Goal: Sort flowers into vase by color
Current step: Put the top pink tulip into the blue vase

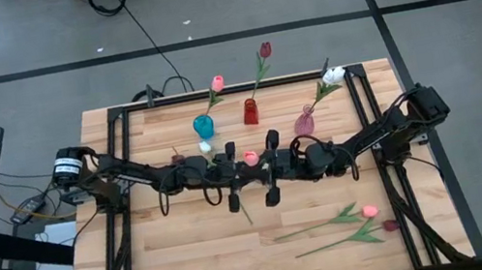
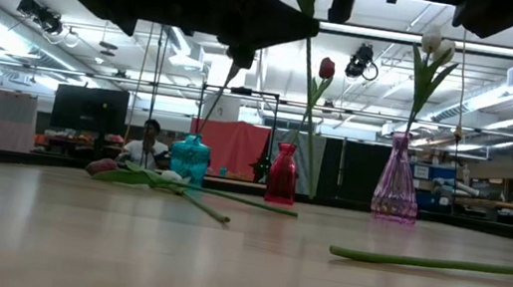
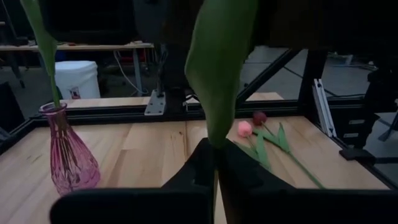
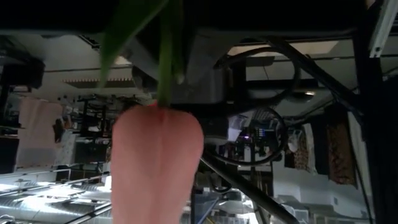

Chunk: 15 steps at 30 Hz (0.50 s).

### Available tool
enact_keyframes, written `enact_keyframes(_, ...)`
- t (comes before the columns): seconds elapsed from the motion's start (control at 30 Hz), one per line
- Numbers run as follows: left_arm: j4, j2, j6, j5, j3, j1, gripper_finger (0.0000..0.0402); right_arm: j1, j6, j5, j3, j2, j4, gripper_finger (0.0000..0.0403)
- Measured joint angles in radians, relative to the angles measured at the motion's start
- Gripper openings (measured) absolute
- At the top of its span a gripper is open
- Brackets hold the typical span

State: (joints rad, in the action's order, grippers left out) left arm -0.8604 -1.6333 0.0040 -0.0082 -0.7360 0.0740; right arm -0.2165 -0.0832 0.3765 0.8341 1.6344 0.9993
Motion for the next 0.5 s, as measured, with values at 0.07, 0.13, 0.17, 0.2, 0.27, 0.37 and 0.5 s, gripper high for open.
enact_keyframes(0.07, 0.005, 0.009, -0.005, 0.006, 0.003, -0.009, 0.001, 0.0, 0.013, -0.013, 0.0, 0.0, -0.007, 0.0102)
enact_keyframes(0.13, 0.003, 0.036, -0.01, 0.028, 0.017, -0.027, 0.001, -0.005, 0.022, -0.012, 0.0, 0.0, -0.023, 0.0131)
enact_keyframes(0.17, 0.005, 0.057, -0.011, 0.033, 0.028, -0.036, 0.001, -0.008, 0.024, -0.005, 0.0, -0.003, -0.031, 0.0144)
enact_keyframes(0.2, 0.006, 0.082, -0.012, 0.038, 0.045, -0.045, 0.0009, -0.012, 0.024, 0.008, 0.0, -0.004, -0.035, 0.0157)
enact_keyframes(0.27, 0.005, 0.139, -0.012, 0.042, 0.08, -0.063, 0.0009, -0.023, 0.016, 0.059, 0.001, -0.011, -0.049, 0.0179)
enact_keyframes(0.37, 0.02, 0.252, -0.015, 0.029, 0.142, -0.088, 0.0009, -0.046, -0.035, 0.193, 0.001, -0.035, -0.103, 0.0205)
enact_keyframes(0.5, 0.107, 0.43, -0.009, -0.033, 0.229, -0.112, 0.0008, -0.069, -0.056, 0.308, 0.0, -0.081, -0.18, 0.0225)
